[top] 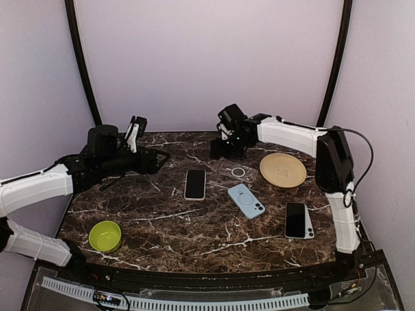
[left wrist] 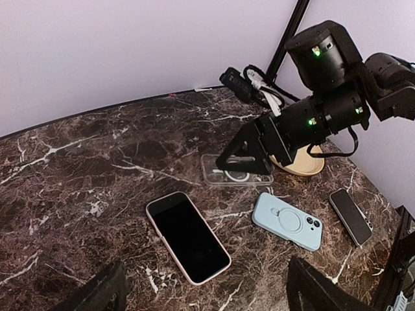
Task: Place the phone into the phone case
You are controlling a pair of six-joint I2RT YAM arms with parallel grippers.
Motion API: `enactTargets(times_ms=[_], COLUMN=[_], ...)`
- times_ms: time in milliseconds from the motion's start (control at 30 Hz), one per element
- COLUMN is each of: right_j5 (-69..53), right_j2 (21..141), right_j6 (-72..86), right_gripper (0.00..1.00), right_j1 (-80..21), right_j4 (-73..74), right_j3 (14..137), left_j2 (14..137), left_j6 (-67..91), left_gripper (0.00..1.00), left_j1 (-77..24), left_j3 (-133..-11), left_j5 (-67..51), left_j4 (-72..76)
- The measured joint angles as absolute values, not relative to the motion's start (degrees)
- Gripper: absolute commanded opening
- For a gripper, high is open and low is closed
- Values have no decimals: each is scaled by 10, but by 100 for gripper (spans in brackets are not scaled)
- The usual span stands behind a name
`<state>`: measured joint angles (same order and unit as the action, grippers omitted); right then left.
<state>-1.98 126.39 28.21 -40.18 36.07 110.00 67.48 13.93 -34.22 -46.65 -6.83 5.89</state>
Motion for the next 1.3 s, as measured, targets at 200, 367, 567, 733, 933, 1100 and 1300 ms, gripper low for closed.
enactTargets(times_ms=[200, 367, 567, 733, 933, 1100, 1300], right_j5=[43, 45, 28, 35, 25, 25, 20], right_j2=[1325, 1383, 1404, 1401, 1392, 1379, 1309], right_j6=[230, 202, 178, 162, 131, 84, 1], right_gripper=[64, 61, 41, 10, 0, 0, 0], right_j1=[-393, -394, -403, -404, -406, -409, -435], right_j4=[407, 415, 416, 406, 390, 397, 400], right_j3=[1198, 1214, 1197, 1185, 1170, 1157, 1118], left_j2=[680, 689, 694, 694, 694, 694, 694], left_j6=[139, 139, 139, 139, 139, 139, 139], left_gripper=[87, 87, 86, 86, 86, 86, 86], left_j1=[-342, -340, -339, -338, -338, -337, -336], left_j3=[-467, -467, -467, -467, -467, -467, -467], left_j5=[-69, -70, -70, -71, -72, -75, -74], left_j4=[59, 58, 58, 58, 57, 57, 57])
